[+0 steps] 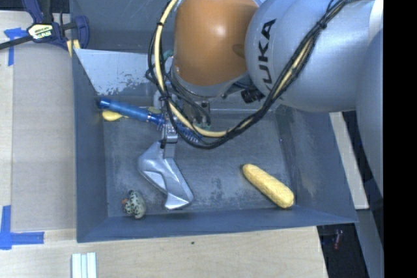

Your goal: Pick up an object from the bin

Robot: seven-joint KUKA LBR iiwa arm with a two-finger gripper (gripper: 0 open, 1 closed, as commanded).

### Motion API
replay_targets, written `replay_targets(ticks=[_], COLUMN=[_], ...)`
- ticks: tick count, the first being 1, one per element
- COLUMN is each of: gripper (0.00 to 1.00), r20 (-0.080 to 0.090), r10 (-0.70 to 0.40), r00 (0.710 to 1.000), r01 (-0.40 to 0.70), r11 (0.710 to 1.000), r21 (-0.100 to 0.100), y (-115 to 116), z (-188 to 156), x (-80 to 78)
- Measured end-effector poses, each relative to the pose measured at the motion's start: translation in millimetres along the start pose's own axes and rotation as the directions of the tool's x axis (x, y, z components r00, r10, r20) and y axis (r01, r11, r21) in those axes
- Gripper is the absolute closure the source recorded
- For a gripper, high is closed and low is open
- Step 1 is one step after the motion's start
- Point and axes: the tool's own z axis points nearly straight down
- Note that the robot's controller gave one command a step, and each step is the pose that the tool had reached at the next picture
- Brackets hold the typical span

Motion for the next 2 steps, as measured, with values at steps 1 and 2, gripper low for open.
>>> replay_targets(ticks=[1,2], gripper=[0.0,0.0], r20=[0.007,0.012], r10=[0.002,-0.155], r00=[1.0,0.988], r01=[-0.002,0.155], r11=[1.0,0.988], r21=[-0.002,0.0], y=[-1,7], z=[-4,5], x=[-1.3,-12.8])
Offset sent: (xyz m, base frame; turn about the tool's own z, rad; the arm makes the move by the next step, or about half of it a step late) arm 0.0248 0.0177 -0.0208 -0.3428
